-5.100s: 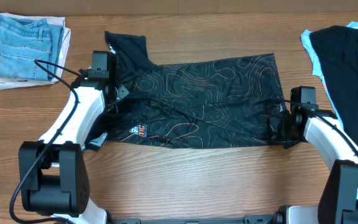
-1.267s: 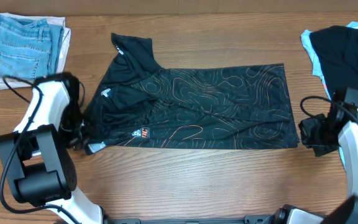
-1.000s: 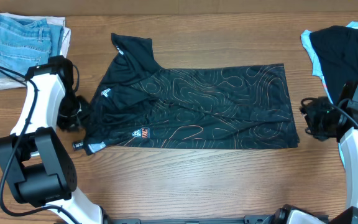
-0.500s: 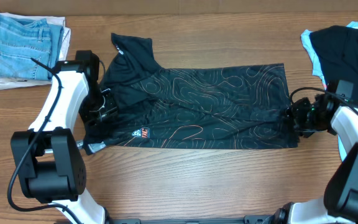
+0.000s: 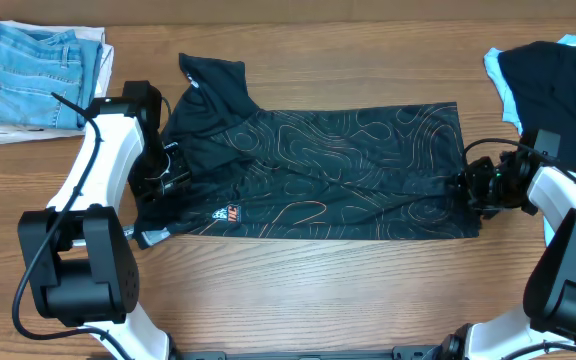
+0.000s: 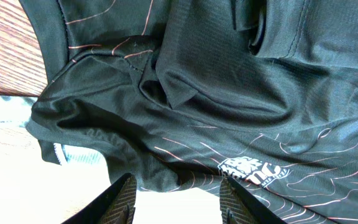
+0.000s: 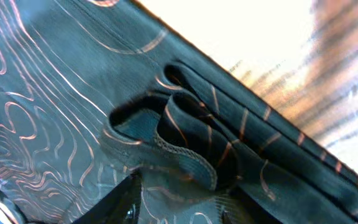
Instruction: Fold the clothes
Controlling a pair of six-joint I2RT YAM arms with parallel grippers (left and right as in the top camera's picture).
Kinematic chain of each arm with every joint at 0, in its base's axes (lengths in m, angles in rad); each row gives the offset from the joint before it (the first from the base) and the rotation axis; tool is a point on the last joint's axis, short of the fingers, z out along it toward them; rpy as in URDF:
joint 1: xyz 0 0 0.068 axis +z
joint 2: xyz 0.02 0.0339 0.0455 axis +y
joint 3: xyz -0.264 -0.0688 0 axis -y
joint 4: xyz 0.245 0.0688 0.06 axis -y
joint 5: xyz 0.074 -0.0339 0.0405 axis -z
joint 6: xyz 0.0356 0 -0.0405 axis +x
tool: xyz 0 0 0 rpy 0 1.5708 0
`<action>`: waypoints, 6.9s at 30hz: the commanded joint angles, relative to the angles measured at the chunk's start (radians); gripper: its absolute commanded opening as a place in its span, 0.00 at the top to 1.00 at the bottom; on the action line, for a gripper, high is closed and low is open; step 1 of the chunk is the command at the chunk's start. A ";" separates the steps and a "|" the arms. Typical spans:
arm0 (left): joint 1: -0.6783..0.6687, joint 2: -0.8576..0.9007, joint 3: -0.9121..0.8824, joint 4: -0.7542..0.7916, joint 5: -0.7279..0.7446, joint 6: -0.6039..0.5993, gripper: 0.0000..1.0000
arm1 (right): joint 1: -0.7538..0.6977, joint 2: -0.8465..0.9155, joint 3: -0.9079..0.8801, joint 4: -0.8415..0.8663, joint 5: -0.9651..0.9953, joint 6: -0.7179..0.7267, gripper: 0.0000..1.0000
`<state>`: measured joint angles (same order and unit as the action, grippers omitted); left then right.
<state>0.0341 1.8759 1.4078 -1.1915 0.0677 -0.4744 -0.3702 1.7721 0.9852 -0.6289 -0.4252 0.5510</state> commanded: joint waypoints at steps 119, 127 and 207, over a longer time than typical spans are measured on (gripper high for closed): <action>0.233 0.170 0.190 0.096 -0.014 0.078 0.96 | 0.037 -0.033 0.109 -0.453 0.372 -0.019 0.96; 0.105 0.085 0.303 -0.046 0.130 0.134 0.96 | 0.039 -0.110 0.151 -0.445 0.351 -0.031 0.64; 0.126 0.164 -0.125 0.319 0.066 0.062 0.95 | 0.257 0.093 0.113 -0.255 0.287 -0.098 0.96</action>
<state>0.1513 1.9938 1.2942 -0.8803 0.2020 -0.4187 -0.1108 1.8561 1.1042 -0.8818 -0.1780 0.4160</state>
